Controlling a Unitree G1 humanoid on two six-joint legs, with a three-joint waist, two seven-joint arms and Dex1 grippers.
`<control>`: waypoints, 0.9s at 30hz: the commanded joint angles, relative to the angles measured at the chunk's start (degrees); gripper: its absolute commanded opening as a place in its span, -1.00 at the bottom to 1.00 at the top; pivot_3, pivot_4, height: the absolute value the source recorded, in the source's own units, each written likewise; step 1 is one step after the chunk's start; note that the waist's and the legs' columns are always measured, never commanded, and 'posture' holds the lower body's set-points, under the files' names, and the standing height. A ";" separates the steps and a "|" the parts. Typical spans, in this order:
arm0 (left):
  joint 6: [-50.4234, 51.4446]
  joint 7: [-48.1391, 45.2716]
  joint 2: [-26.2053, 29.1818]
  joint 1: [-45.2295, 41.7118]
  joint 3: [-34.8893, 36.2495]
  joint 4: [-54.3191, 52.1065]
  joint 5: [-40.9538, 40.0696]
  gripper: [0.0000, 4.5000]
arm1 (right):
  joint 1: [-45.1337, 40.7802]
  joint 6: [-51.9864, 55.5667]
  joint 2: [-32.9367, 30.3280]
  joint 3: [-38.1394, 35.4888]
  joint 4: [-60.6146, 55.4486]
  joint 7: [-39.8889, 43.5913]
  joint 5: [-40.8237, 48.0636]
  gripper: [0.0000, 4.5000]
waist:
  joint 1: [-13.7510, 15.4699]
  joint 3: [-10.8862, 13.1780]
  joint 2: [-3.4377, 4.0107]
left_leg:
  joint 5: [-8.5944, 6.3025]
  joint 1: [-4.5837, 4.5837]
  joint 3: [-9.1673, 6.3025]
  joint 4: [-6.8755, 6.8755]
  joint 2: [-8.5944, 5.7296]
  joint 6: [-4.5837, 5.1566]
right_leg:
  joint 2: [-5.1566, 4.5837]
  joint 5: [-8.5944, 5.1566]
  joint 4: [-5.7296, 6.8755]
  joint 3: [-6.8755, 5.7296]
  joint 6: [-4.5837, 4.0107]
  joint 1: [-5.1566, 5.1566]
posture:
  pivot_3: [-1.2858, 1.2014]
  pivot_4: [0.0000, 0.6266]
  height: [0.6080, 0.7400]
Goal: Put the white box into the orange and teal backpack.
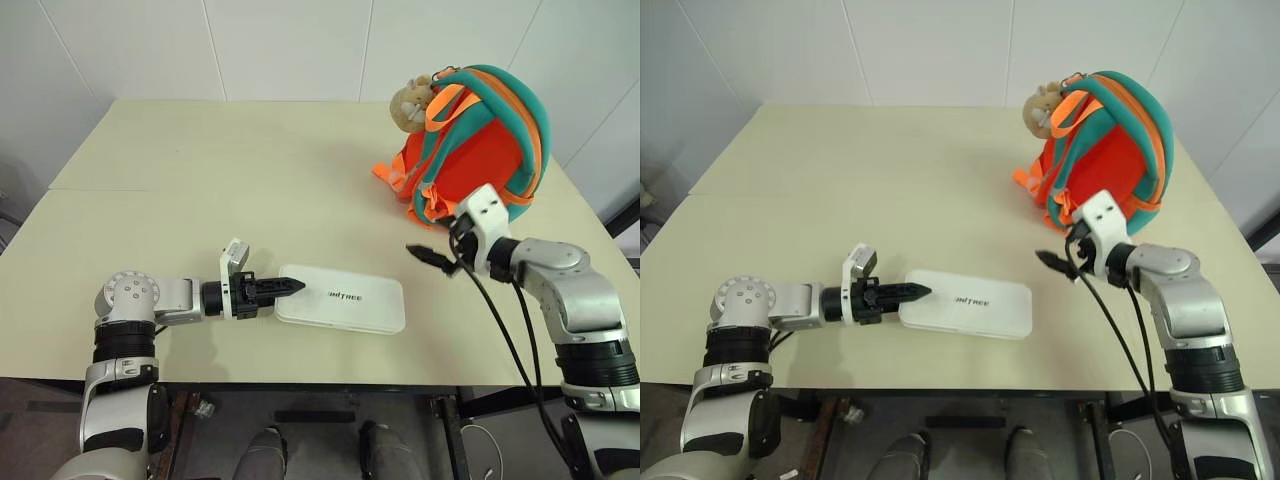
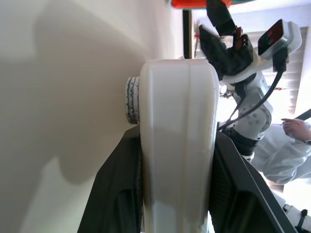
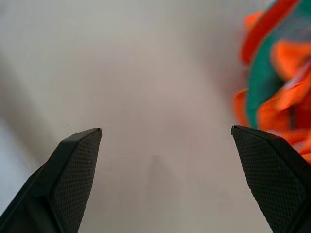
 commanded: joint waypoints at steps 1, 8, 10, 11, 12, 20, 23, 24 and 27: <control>0.08 -0.50 -1.50 -2.58 5.40 -0.19 -3.51 -0.43 | -4.87 0.04 3.42 -5.43 3.04 -5.78 2.55 1.00 | -0.13 0.00 0.01 | 0.00 0.00 0.00 -0.08 0.00 0.00 | 0.00 0.09 0.00 0.00 0.17 -0.02 | 0.03 -0.52 1.00; 0.08 2.05 -4.52 -4.87 13.38 0.13 -6.64 -0.43 | -16.11 -5.87 8.89 -9.79 17.69 -11.98 3.76 1.00 | -0.59 0.01 0.01 | 0.04 0.00 0.00 -0.42 0.01 -0.05 | 0.00 0.43 -0.03 0.00 0.79 -0.13 | 0.03 -0.52 1.00; 0.08 3.09 -5.13 -5.14 14.70 0.08 -6.90 -0.43 | -18.76 -8.29 9.70 -9.73 22.19 -12.22 3.56 1.00 | -1.05 0.01 0.01 | 0.04 0.01 0.01 -0.58 0.00 -0.05 | 0.00 0.42 -0.06 0.00 0.80 -0.17 | 0.03 -0.52 1.00; 0.08 3.87 -5.39 -5.00 15.24 -0.29 -6.78 -0.43 | -21.02 -10.26 10.66 -9.63 26.10 -12.56 3.24 1.00 | -1.20 0.01 0.01 | 0.04 0.01 0.01 -0.65 0.01 -0.06 | 0.00 0.41 -0.08 0.00 0.81 -0.19 | 0.03 -0.52 1.00; 0.08 4.51 -5.62 -4.80 15.67 -0.64 -6.86 -0.43 | -23.15 -11.91 11.61 -9.73 29.78 -12.97 3.15 1.00 | -1.36 0.01 0.01 | 0.05 0.01 0.00 -0.71 0.01 -0.07 | 0.00 0.40 -0.08 0.00 0.82 -0.22 | 0.03 -0.52 1.00; 0.06 8.87 -7.04 -3.55 19.56 -3.75 -8.98 -0.43 | -34.11 -21.55 15.31 -10.31 49.35 -13.62 2.72 0.92 | -1.78 0.02 0.02 | 0.09 -0.01 0.02 -0.85 0.02 -0.17 | 0.01 0.38 -0.04 0.01 0.85 -0.27 | 0.03 -0.52 1.00; -0.53 10.97 -7.43 -3.09 21.60 -4.95 -9.88 -0.43 | -36.51 -23.93 15.74 -10.28 52.94 -13.65 2.43 0.59 | -1.85 0.02 0.03 | 0.10 -0.02 0.02 -0.85 0.02 -0.20 | 0.01 0.38 -0.02 0.01 0.86 -0.26 | 0.03 -0.52 1.00; -0.69 11.57 -7.56 -3.00 22.06 -5.20 -10.16 -0.43 | -36.86 -24.63 15.70 -10.15 53.59 -13.54 2.24 0.48 | -1.84 0.03 0.03 | 0.10 -0.02 0.02 -0.86 0.02 -0.20 | 0.01 0.38 -0.03 0.01 0.86 -0.26 | 0.03 -0.52 1.00; -1.57 13.30 -7.47 -2.74 23.45 -5.80 -11.02 -0.43 | -37.44 -25.67 15.35 -9.95 54.28 -13.12 1.97 -0.01 | -1.85 0.03 0.03 | 0.10 -0.02 0.02 -0.86 0.02 -0.20 | 0.01 0.37 -0.03 0.01 0.87 -0.26 | 0.03 -0.52 1.00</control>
